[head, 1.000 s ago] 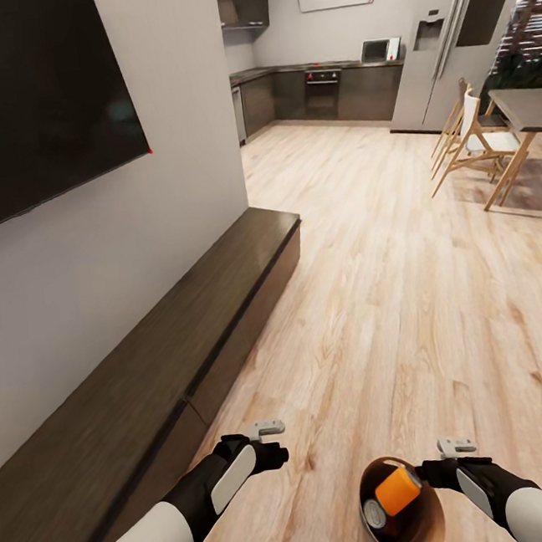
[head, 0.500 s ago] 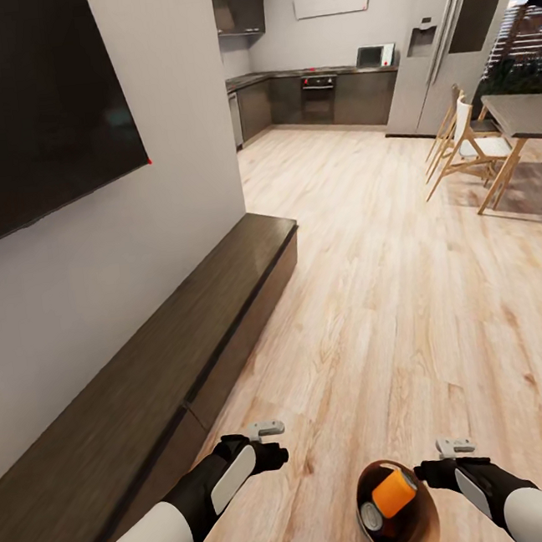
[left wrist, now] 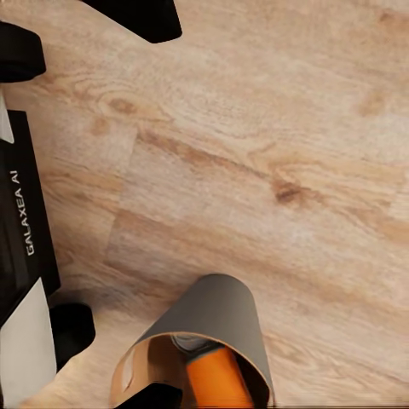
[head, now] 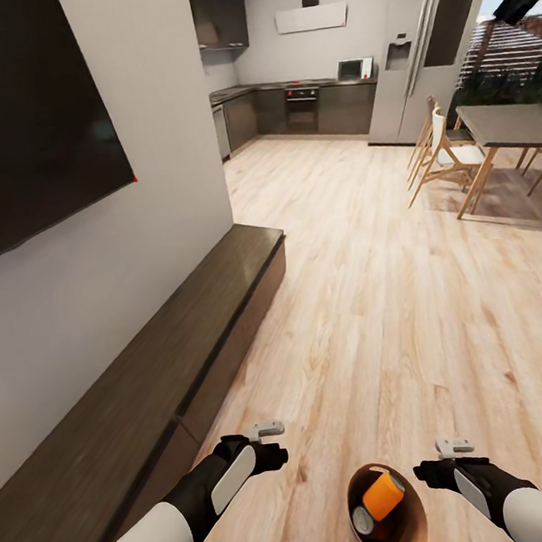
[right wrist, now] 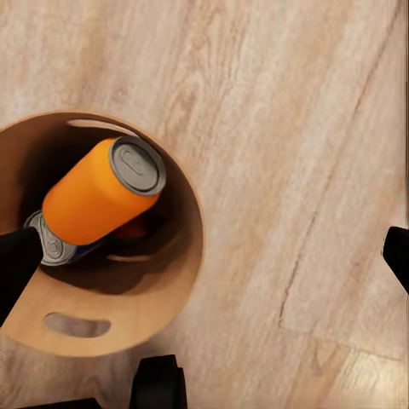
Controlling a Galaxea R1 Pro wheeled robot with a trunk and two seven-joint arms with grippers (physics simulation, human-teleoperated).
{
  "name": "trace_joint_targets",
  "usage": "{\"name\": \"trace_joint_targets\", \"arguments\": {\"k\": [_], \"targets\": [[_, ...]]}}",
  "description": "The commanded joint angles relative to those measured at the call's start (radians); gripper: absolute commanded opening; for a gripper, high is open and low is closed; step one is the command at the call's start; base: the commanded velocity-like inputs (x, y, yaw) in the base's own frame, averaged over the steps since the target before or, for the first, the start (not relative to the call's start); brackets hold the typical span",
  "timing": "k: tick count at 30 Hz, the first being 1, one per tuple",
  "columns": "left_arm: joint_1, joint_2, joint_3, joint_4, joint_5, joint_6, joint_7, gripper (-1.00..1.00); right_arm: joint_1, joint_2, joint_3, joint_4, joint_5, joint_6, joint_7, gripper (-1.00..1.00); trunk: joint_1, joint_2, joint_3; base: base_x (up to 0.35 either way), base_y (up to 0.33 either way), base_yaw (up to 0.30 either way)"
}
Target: Put the three can of soda from the living room inside the tash can in the kitchen.
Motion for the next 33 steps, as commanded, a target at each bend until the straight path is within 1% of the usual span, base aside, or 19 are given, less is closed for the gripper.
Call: {"name": "trace_joint_targets", "arguments": {"k": [1, 33], "targets": [[0.0, 0.0, 0.0, 0.0, 0.0, 0.0, 0.0, 1.0, 0.0, 0.0, 0.0, 0.0, 0.0, 0.0, -0.001, 1.0, -0.004, 0.007, 0.005, 0.0, 0.0, -0.156], [0.0, 0.0, 0.0, 0.001, 0.0, 0.0, 0.0, 1.0, 0.0, 0.003, 0.001, 0.0, 0.0, 0.0, -0.005, 1.0, -0.127, 0.231, 0.148, 0.0, 0.0, -0.216]]}}
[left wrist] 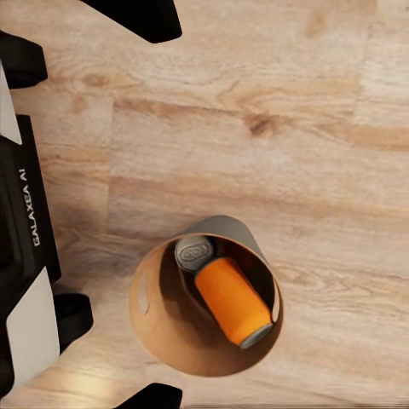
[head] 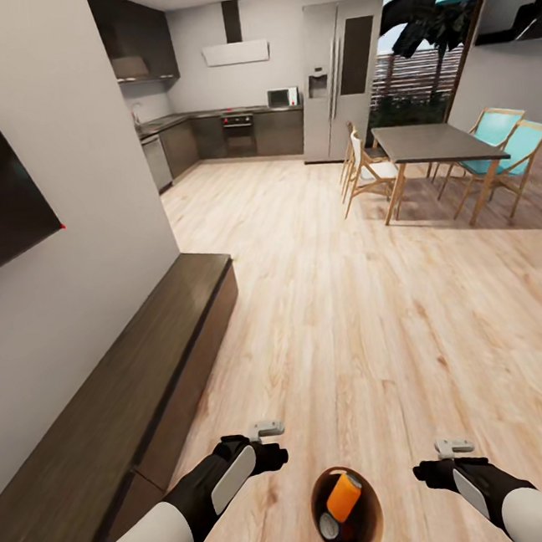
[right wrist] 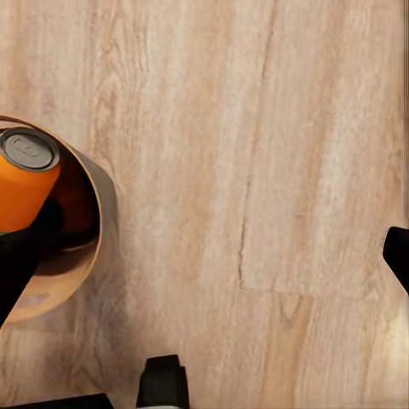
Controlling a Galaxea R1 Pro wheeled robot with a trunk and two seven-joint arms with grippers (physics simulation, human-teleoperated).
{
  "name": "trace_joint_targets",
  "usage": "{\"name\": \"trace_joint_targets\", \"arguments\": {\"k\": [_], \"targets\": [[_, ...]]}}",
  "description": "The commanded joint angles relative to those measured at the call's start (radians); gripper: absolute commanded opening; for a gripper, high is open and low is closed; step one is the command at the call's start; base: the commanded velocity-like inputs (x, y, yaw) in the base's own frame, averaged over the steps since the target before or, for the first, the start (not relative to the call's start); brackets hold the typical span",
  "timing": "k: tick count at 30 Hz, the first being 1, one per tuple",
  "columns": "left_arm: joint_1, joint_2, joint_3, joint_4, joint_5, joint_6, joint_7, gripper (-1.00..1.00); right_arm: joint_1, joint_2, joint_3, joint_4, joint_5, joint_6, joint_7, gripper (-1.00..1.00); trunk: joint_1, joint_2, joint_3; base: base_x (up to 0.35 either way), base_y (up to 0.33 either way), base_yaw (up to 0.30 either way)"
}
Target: Put the three can of soda from the living room inside the tash can in the kitchen.
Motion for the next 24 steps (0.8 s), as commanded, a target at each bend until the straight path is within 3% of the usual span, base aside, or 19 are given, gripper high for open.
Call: {"name": "trace_joint_targets", "arguments": {"k": [1, 24], "targets": [[0.0, 0.0, 0.0, 0.0, 0.0, 0.0, 0.0, 1.0, 0.0, 0.0, 0.0, 0.0, 0.0, 0.0, 0.0, 1.0, -0.004, 0.007, 0.005, 0.0, 0.0, -0.159], [0.0, 0.0, 0.0, -0.001, 0.0, 0.0, 0.0, 1.0, 0.0, 0.002, 0.0, 0.002, 0.0, 0.0, -0.002, 1.0, -0.092, 0.168, 0.111, 0.0, 0.0, -0.131]]}}
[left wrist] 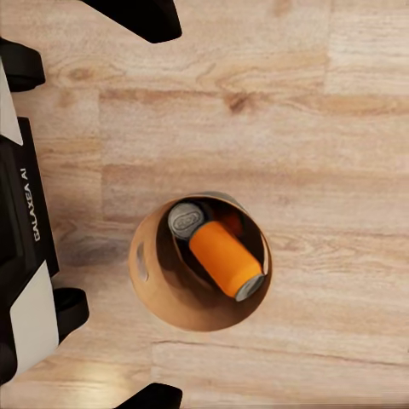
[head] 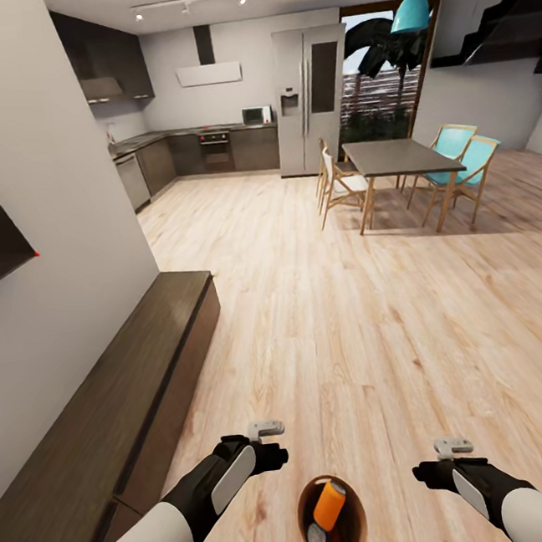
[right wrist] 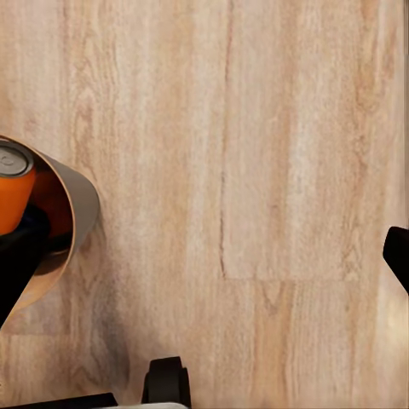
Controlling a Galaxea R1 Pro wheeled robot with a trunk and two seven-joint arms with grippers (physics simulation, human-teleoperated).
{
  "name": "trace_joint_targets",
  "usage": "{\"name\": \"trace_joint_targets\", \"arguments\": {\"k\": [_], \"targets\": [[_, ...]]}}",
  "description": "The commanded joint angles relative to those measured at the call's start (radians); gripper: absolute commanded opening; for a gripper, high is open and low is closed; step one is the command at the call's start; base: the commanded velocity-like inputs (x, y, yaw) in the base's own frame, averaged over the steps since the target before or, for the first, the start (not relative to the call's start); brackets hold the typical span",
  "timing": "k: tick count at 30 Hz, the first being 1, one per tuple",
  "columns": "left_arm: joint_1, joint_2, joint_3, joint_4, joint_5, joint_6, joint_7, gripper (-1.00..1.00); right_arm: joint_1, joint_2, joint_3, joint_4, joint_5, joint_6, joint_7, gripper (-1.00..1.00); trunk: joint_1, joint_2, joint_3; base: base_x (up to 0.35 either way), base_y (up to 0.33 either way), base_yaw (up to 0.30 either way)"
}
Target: Put the three can of soda from the living room inside the tash can in the kitchen.
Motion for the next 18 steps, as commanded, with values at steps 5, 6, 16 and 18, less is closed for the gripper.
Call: {"name": "trace_joint_targets", "arguments": {"k": [5, 6, 16, 18], "targets": [[0.0, 0.0, 0.0, 0.0, 0.0, 0.0, 0.0, 1.0, 0.0, 0.0, 0.0, 0.003, 0.0, 0.0, -0.001, 1.0, -0.019, 0.035, 0.024, 0.0, 0.0, -0.127], [0.0, 0.0, 0.0, -0.001, 0.0, 0.0, 0.0, 1.0, 0.0, 0.001, 0.0, 0.003, 0.0, 0.0, -0.001, 1.0, -0.023, 0.042, 0.028, 0.0, 0.0, -0.124], [0.0, 0.0, 0.0, -0.002, 0.0, -0.002, 0.0, 1.0, 0.0, 0.001, 0.0, 0.007, 0.0, -0.001, -0.002, 1.0, -0.061, 0.112, 0.075, 0.0, 0.0, -0.12], [0.0, 0.001, 0.0, -0.002, 0.0, -0.002, 0.0, 1.0, 0.0, 0.002, 0.0, 0.007, 0.0, -0.001, -0.002, 1.0, -0.069, 0.126, 0.085, 0.0, 0.0, -0.114]]}}
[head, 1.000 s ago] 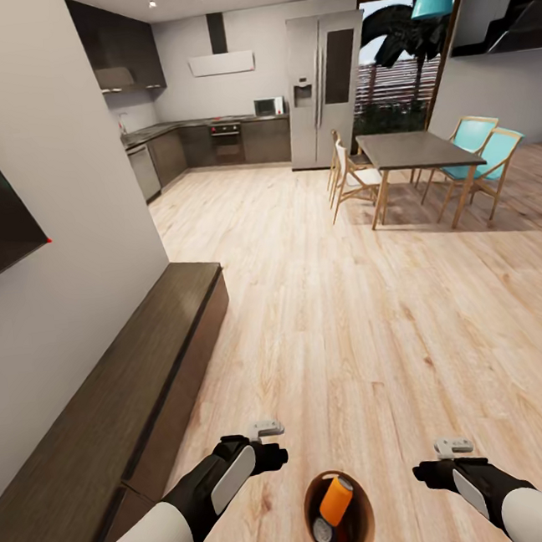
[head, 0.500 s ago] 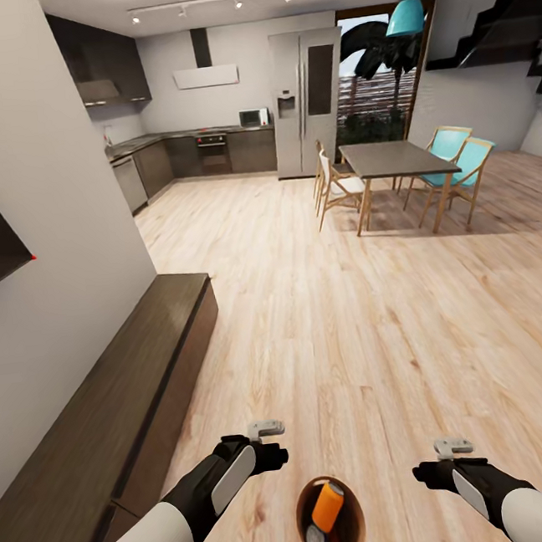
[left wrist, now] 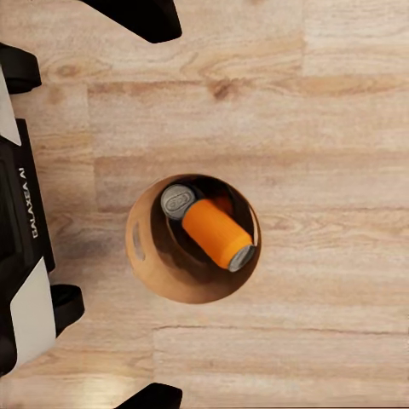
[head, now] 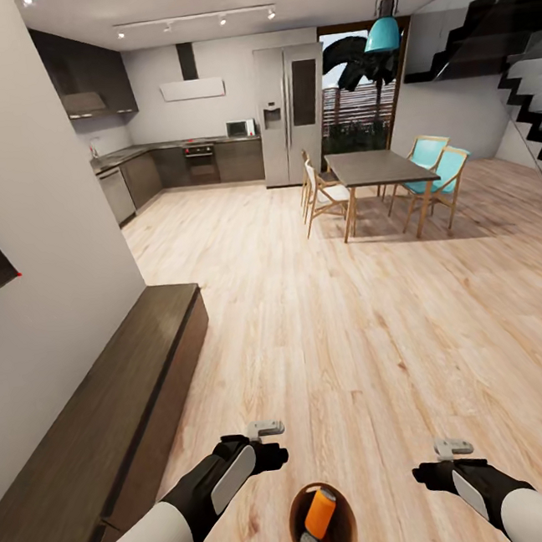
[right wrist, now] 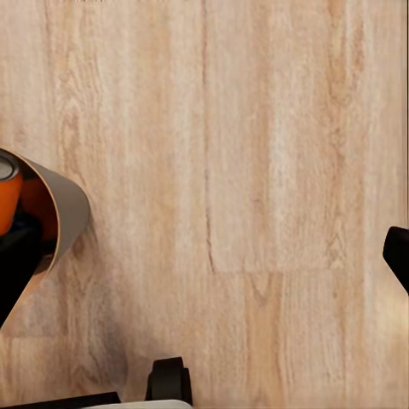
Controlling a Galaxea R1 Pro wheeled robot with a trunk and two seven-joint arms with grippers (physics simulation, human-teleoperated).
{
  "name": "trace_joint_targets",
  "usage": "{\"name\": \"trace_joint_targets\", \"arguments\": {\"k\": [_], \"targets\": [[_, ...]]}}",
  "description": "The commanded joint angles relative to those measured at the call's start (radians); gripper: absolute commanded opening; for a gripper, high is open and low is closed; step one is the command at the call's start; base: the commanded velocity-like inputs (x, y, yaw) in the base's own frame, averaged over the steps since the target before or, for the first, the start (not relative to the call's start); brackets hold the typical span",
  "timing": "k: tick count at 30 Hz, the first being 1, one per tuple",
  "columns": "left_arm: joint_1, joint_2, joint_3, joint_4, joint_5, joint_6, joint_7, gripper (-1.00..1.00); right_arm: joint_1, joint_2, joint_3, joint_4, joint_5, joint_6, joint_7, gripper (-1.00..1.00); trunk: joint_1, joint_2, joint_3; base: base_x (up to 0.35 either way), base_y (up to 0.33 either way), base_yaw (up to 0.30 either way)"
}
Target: Put the three can of soda from the living room inside the tash can in the kitchen.
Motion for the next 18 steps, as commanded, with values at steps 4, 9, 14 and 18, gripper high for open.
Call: {"name": "trace_joint_targets", "arguments": {"k": [4, 9, 14, 18], "targets": [[0.0, 0.0, 0.0, 0.0, 0.0, -0.001, 0.0, 1.0, 0.0, 0.0, 0.0, 0.001, 0.0, 0.0, 0.0, 1.0, -0.015, 0.028, 0.019, 0.0, 0.0, -0.112], [0.0, 0.0, 0.0, 0.0, 0.0, -0.001, 0.0, 1.0, 0.0, 0.0, 0.0, 0.001, 0.0, 0.0, -0.001, 1.0, -0.035, 0.063, 0.043, 0.0, 0.0, -0.109], [0.0, 0.0, 0.0, 0.0, 0.0, -0.002, 0.0, 1.0, 0.0, 0.0, 0.0, 0.001, 0.0, 0.0, -0.001, 1.0, -0.054, 0.098, 0.066, 0.0, 0.0, -0.105], [0.0, 0.0, 0.0, 0.0, 0.0, -0.003, 0.0, 1.0, 0.0, 0.0, 0.0, 0.002, 0.0, 0.0, -0.001, 1.0, -0.061, 0.112, 0.079, 0.0, 0.0, -0.099]]}}
